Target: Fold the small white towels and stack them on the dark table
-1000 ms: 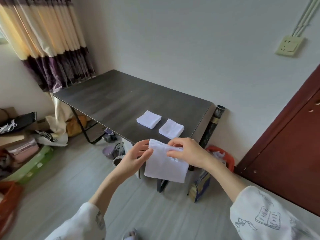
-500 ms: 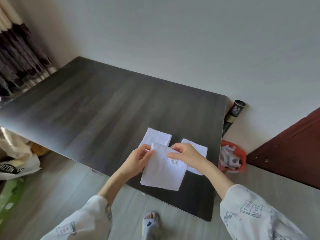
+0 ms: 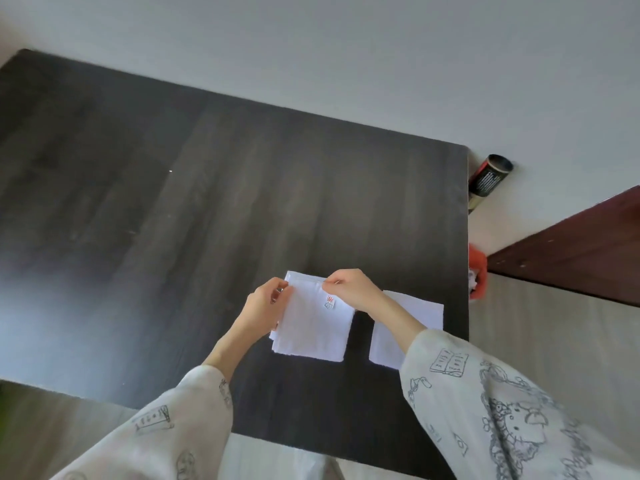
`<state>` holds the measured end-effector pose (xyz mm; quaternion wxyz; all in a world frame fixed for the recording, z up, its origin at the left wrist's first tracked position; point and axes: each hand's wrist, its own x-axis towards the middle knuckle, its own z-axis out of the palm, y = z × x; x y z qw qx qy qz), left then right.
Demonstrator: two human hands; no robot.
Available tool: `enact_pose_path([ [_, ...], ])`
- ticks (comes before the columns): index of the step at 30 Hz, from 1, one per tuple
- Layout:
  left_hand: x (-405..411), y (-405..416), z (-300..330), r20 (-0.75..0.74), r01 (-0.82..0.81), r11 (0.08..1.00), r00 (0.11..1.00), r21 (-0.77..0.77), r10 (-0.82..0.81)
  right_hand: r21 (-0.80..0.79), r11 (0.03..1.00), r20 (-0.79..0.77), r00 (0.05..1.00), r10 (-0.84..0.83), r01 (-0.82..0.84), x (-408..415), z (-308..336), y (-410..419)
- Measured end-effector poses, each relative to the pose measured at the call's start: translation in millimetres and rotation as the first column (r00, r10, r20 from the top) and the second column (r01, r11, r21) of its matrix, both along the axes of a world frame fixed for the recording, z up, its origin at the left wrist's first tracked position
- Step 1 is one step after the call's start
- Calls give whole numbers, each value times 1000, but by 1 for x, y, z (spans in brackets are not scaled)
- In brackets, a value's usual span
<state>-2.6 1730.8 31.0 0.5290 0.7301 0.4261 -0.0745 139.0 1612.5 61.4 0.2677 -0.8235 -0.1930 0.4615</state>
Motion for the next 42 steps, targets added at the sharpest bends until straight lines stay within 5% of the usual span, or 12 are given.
enact_pose_path([
  [18,6,11,-14,-107,44,986,994,161,-27,23,997,234,969,-79,75,-4,-20,6],
  [22,0,0,8,21,0,936,1000,353,-8,115,982,233,956,-176,153,-11,-1,-20],
  [29,23,-76,70,186,150,916,955,372,-232,221,926,167,923,-345,306,-19,44,-116],
  [35,55,-209,114,319,383,821,785,423,-530,368,813,222,806,-549,452,-31,93,-265],
  [42,73,-453,173,395,660,505,324,556,-860,444,646,365,534,-763,620,-102,156,-530],
])
